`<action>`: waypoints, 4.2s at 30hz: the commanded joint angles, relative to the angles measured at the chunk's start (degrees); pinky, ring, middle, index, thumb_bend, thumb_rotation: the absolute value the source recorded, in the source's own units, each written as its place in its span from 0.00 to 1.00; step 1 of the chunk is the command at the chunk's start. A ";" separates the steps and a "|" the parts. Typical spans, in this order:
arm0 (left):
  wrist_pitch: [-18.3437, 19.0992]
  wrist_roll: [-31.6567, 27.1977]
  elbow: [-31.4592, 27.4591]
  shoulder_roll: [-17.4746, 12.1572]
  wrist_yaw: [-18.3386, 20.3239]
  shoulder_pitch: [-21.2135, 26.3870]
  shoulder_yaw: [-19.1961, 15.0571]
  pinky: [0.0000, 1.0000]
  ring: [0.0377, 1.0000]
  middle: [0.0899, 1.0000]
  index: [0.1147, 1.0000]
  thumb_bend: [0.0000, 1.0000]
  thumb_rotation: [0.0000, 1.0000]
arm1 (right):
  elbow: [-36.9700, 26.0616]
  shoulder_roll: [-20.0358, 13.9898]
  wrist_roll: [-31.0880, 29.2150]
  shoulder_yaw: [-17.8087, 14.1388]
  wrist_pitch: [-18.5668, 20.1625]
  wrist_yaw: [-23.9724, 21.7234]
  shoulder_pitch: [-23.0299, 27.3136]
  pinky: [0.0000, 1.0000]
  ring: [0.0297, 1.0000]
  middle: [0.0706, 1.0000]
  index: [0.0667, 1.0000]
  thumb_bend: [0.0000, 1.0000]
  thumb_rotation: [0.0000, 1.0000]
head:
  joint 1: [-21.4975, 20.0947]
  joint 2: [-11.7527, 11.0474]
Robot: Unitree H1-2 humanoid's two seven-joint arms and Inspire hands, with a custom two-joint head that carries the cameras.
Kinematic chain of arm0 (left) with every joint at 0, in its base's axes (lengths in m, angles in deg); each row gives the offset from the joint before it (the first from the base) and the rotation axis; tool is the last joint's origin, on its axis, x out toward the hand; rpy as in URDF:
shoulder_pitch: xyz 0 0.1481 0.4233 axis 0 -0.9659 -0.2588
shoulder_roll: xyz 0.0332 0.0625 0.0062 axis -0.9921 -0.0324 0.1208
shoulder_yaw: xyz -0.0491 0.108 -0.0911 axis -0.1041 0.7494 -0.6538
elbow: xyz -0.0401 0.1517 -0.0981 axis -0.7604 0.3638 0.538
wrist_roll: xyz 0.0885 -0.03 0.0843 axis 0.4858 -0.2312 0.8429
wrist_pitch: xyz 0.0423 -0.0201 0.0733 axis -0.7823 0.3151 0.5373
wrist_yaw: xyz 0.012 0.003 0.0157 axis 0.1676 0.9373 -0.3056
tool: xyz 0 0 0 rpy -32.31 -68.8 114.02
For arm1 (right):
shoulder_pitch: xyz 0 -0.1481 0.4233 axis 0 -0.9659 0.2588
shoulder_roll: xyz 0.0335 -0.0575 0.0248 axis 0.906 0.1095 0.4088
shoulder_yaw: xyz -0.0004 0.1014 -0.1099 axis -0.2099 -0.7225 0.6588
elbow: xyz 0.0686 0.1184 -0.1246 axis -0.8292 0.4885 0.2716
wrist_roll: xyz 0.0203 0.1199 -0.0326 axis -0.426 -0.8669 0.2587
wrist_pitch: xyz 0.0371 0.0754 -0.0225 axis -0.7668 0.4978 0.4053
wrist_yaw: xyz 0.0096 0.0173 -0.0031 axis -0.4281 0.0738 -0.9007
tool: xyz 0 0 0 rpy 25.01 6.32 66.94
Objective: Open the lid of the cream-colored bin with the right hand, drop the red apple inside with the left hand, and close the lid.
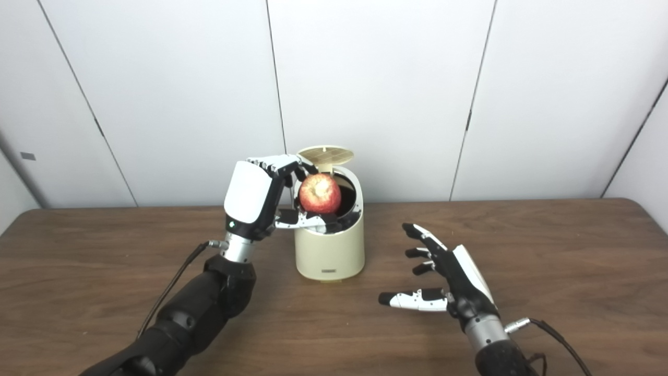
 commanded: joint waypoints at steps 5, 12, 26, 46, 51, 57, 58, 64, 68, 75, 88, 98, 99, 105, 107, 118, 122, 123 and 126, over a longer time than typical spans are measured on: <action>2.58 -0.21 1.34 -0.10 1.88 3.24 1.55 0.37 0.52 0.56 0.58 0.85 0.04 | -1.83 -1.06 1.35 -0.34 -1.13 1.44 0.97 0.63 0.75 0.87 0.86 0.78 0.27 | 0.05 0.13; 3.06 -1.21 -0.12 -0.53 4.24 2.85 1.96 0.46 0.61 0.66 0.65 0.94 0.07 | -1.56 -0.98 1.11 -0.33 -1.65 1.61 1.27 0.60 0.74 0.87 0.86 0.78 0.25 | 0.29 0.19; 2.96 -2.12 -1.72 -1.18 5.11 2.53 1.89 0.46 0.61 0.65 0.64 0.93 0.10 | -0.33 -1.42 -1.19 -0.24 -2.29 1.13 2.12 0.62 0.74 0.88 0.87 0.78 0.22 | 0.56 0.11; 2.90 -2.03 -11.97 -4.30 9.90 -1.72 0.68 0.42 0.57 0.64 0.63 0.78 0.19 | -0.49 -1.00 -2.53 0.32 -2.14 0.87 2.58 0.62 0.75 0.88 0.87 0.78 0.21 | 1.43 0.48; 2.82 -2.01 -12.88 -4.36 10.52 -2.15 0.22 0.42 0.58 0.64 0.63 0.76 0.22 | -0.90 -0.84 -2.05 0.55 -1.34 0.98 2.59 0.61 0.75 0.88 0.87 0.77 0.20 | 1.47 0.54; 3.02 -2.00 -13.37 -4.23 11.09 -2.41 -0.14 0.42 0.58 0.64 0.63 0.77 0.20 | -0.96 -0.98 -1.97 0.60 -1.17 0.83 2.48 0.61 0.75 0.88 0.87 0.77 0.20 | 1.44 0.61; 3.01 -2.07 -13.42 -4.19 11.21 -2.46 -0.20 0.42 0.58 0.64 0.63 0.77 0.20 | -1.01 -0.99 -1.99 0.60 -1.10 0.79 2.46 0.61 0.75 0.88 0.87 0.77 0.20 | 1.44 0.61; 2.79 -1.95 -12.59 -3.90 10.61 -2.30 -0.18 0.43 0.58 0.63 0.63 0.83 0.21 | -1.35 -0.94 -2.20 0.53 -0.89 0.68 2.31 0.60 0.75 0.88 0.87 0.76 0.18 | 1.44 0.61; 2.29 -3.10 -12.70 -3.87 12.50 -2.35 -0.40 0.45 0.61 0.66 0.66 0.90 0.27 | -1.28 -0.98 -2.20 0.53 -0.79 0.62 2.42 0.61 0.76 0.89 0.87 0.76 0.18 | 1.55 0.72; 2.33 -3.00 -13.06 -3.98 13.50 -2.36 -0.63 0.49 0.66 0.69 0.71 0.95 0.28 | -1.10 -0.91 -2.09 0.55 -1.06 0.80 2.62 0.62 0.75 0.88 0.87 0.77 0.19 | 1.47 0.77; 1.63 -2.49 -13.71 -4.02 12.03 -2.62 -0.83 0.45 0.61 0.65 0.68 0.91 0.27 | -1.43 -0.75 -2.41 0.51 -0.88 0.70 2.40 0.60 0.75 0.88 0.87 0.77 0.18 | 1.62 0.96; -5.11 -10.39 -18.85 -4.59 12.53 -5.59 -5.31 0.36 0.40 0.42 0.46 0.53 0.01 | -1.18 -1.37 -2.71 0.25 -1.38 0.48 2.00 0.58 0.74 0.89 0.87 0.76 0.17 | 2.24 0.99; -5.41 -11.78 -19.77 -4.79 13.24 -5.98 -5.54 0.35 0.40 0.42 0.45 0.52 0.00 | -1.12 -1.54 -2.65 0.26 -1.45 0.43 2.00 0.58 0.74 0.89 0.87 0.76 0.18 | 2.34 1.03; -5.57 -24.90 -28.07 -6.61 23.20 -9.80 -8.47 0.33 0.42 0.43 0.44 0.52 0.00 | -0.79 -2.06 -3.05 -0.01 -1.63 -0.06 2.24 0.60 0.74 0.88 0.87 0.76 0.18 | 2.88 1.12; -5.42 -28.83 -30.93 -6.99 28.03 -11.39 -10.39 0.34 0.44 0.44 0.43 0.52 0.00 | -0.48 -2.19 -3.31 -0.20 -1.73 -0.22 2.47 0.61 0.74 0.88 0.87 0.76 0.18 | 3.36 1.11; 0.75 -43.00 -39.84 -6.49 45.94 -18.52 -18.59 0.46 0.59 0.64 0.43 0.51 0.05 | 0.96 -3.38 -4.93 -0.52 -3.95 -0.36 4.73 0.64 0.76 0.88 0.87 0.77 0.22 | 4.32 1.21; 6.51 -50.02 -43.29 -6.43 52.38 -20.91 -21.15 0.51 0.62 0.70 0.71 0.60 0.05 | 1.24 -3.96 -4.62 -0.70 -4.03 -0.28 6.34 0.66 0.76 0.87 0.87 0.77 0.30 | 4.49 1.21; 7.55 -51.24 -43.85 -6.43 53.67 -21.34 -21.67 0.51 0.64 0.71 0.72 0.60 0.12 | 1.14 -4.05 -4.68 -0.72 -3.92 -0.40 6.72 0.65 0.76 0.87 0.86 0.77 0.30 | 4.53 1.22; 11.11 -53.60 -45.34 -6.52 56.78 -22.94 -23.15 0.51 0.65 0.72 0.74 0.61 0.18 | 1.26 -4.58 -4.51 -0.45 -3.45 -1.03 8.80 0.65 0.76 0.87 0.86 0.76 0.29 | 4.69 1.22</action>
